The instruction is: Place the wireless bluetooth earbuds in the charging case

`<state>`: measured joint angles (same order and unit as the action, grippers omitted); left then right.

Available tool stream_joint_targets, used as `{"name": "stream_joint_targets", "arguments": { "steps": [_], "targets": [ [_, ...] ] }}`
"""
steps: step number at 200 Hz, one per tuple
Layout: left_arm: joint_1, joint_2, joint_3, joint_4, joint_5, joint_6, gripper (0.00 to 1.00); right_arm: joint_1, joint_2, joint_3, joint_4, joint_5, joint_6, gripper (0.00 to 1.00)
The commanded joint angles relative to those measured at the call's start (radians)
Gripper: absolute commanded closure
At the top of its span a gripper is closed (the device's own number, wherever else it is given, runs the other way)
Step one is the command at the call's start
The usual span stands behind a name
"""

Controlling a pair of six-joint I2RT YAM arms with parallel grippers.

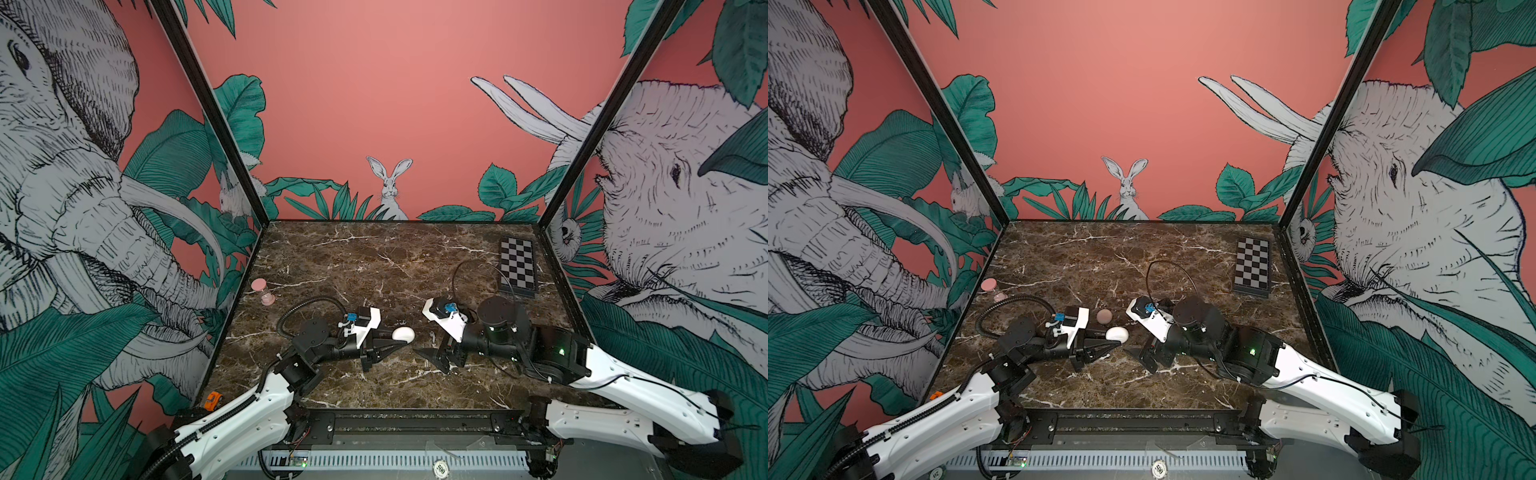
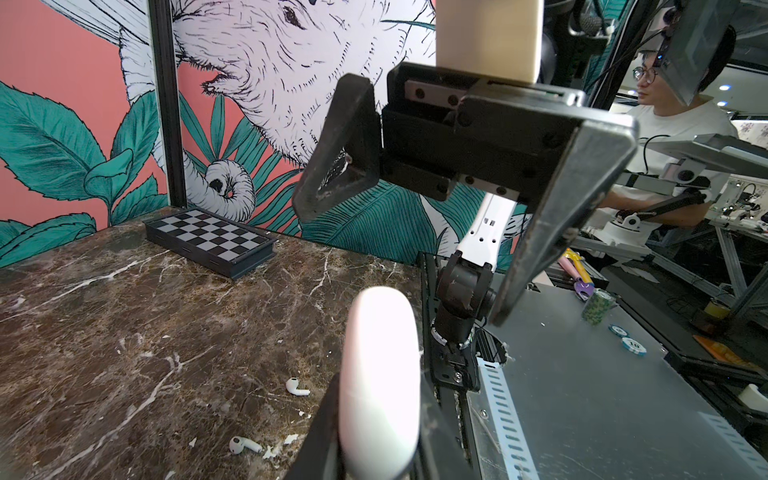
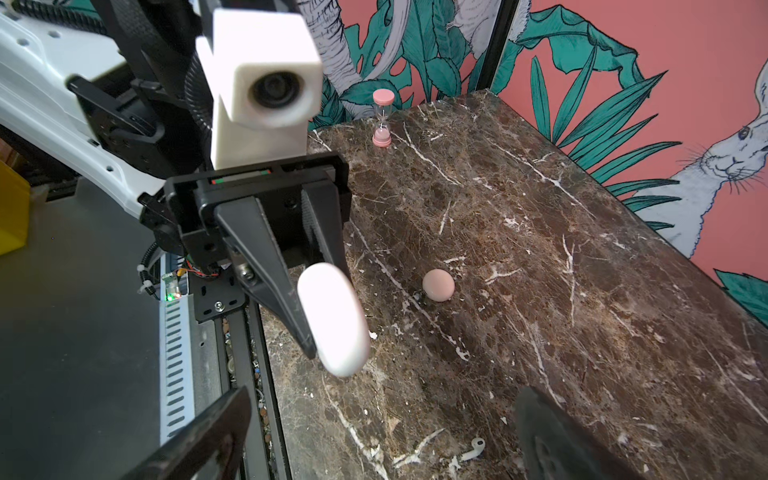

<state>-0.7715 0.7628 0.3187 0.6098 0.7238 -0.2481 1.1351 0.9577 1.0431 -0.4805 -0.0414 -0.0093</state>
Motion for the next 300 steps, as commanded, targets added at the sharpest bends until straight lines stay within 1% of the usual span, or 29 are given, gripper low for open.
{"name": "stream_joint_targets", "arguments": {
  "steps": [1, 28, 100, 117, 162, 216, 300],
  "targets": [
    [-0.005, -0.023, -0.012, -0.001, -0.014, 0.021, 1.00, 0.023, 0.012, 0.023, -0.001, 0.081, -0.040, 0.02],
    [-0.014, -0.010, -0.012, -0.001, 0.006, 0.036, 1.00, 0.036, 0.022, 0.023, -0.002, 0.119, -0.053, 0.02],
    [-0.021, -0.014, -0.014, -0.010, 0.017, 0.047, 1.00, 0.040, 0.040, 0.028, -0.001, 0.190, -0.068, 0.02],
    [-0.022, -0.011, -0.012, -0.017, 0.024, 0.052, 1.00, 0.040, 0.035, 0.023, 0.007, 0.187, -0.065, 0.02],
    [-0.027, -0.010, -0.010, -0.030, 0.040, 0.059, 1.00, 0.043, 0.044, 0.013, 0.033, 0.112, -0.055, 0.02],
    [-0.042, -0.002, -0.001, -0.061, 0.070, 0.086, 1.00, 0.047, 0.056, 0.016, 0.049, 0.155, -0.052, 0.02],
    [-0.054, -0.004, -0.001, -0.083, 0.080, 0.108, 1.00, 0.045, 0.062, 0.011, 0.055, 0.197, -0.043, 0.02]
  ]
}}
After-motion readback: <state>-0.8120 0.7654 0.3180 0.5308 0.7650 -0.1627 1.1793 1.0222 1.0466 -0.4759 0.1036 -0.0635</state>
